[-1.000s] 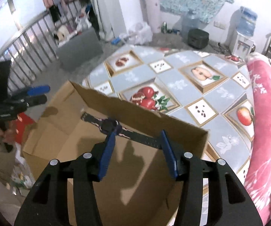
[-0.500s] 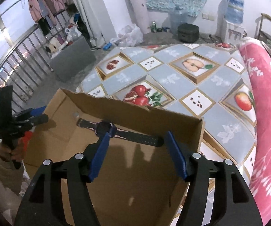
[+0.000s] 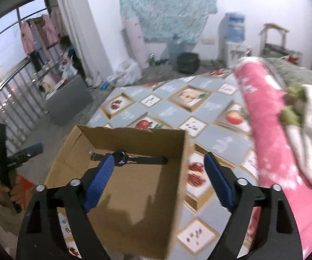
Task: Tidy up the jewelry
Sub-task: 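Move the left tool back to the multicolour bead bracelet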
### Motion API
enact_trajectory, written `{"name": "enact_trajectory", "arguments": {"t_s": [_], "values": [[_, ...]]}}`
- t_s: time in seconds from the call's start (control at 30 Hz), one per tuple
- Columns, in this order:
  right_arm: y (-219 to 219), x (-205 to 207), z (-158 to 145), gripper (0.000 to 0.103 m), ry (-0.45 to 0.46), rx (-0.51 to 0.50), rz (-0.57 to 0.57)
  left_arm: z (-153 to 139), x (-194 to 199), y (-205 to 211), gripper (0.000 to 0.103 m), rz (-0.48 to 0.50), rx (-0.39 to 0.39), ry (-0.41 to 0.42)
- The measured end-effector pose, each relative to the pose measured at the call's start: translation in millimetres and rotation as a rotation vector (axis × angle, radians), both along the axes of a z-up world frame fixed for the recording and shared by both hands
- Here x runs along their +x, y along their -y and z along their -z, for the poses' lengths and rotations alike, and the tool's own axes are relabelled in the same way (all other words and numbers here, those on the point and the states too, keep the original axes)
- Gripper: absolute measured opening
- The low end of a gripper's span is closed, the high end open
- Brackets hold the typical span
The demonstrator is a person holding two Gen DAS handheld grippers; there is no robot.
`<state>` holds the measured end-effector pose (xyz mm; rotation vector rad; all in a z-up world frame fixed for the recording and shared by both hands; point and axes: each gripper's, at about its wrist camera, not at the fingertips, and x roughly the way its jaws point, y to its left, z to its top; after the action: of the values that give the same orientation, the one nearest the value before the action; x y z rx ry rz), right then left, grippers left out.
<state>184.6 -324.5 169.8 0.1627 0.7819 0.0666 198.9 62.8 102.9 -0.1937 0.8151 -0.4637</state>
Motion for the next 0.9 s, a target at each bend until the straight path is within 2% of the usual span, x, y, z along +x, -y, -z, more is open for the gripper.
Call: {"name": "enact_trajectory", "arguments": {"t_s": [0.1,0.2,0.3,0.37,0.47,0.57,0.6,0.67,0.73,0.87,0.9], "values": [[-3,-42,-3,0.094,0.021,-0.024,0.051,-7,-32,-10,0.076,-0.020,0.006,0.026],[-10,-79,9,0.095,0.005,-0.027,0.076,-2,-65,-18,0.079,-0.042,0.031,0.026],[-22,-104,39,0.095,-0.085,-0.055,0.097,16,-90,-19,0.081,-0.048,0.067,-0.012],[-33,-116,71,0.095,-0.169,-0.019,0.085,34,-104,-16,0.081,-0.043,0.103,-0.047],[-47,-124,114,0.095,-0.284,0.012,0.091,75,-126,-4,0.081,-0.029,0.193,-0.126],[-64,-129,153,0.095,-0.367,-0.036,0.103,108,-139,9,0.081,-0.004,0.271,-0.183],[-70,-128,164,0.095,-0.389,-0.087,0.110,116,-141,11,0.081,0.000,0.285,-0.192],[-77,-126,176,0.095,-0.399,-0.133,0.114,134,-145,17,0.081,0.007,0.320,-0.224],[-80,-124,185,0.095,-0.417,-0.153,0.115,137,-150,21,0.083,0.004,0.346,-0.181],[-85,-123,186,0.095,-0.381,-0.182,0.095,144,-153,30,0.099,0.014,0.417,-0.182],[-84,-124,187,0.095,-0.381,-0.168,0.092,144,-156,32,0.099,0.013,0.425,-0.161]]}}
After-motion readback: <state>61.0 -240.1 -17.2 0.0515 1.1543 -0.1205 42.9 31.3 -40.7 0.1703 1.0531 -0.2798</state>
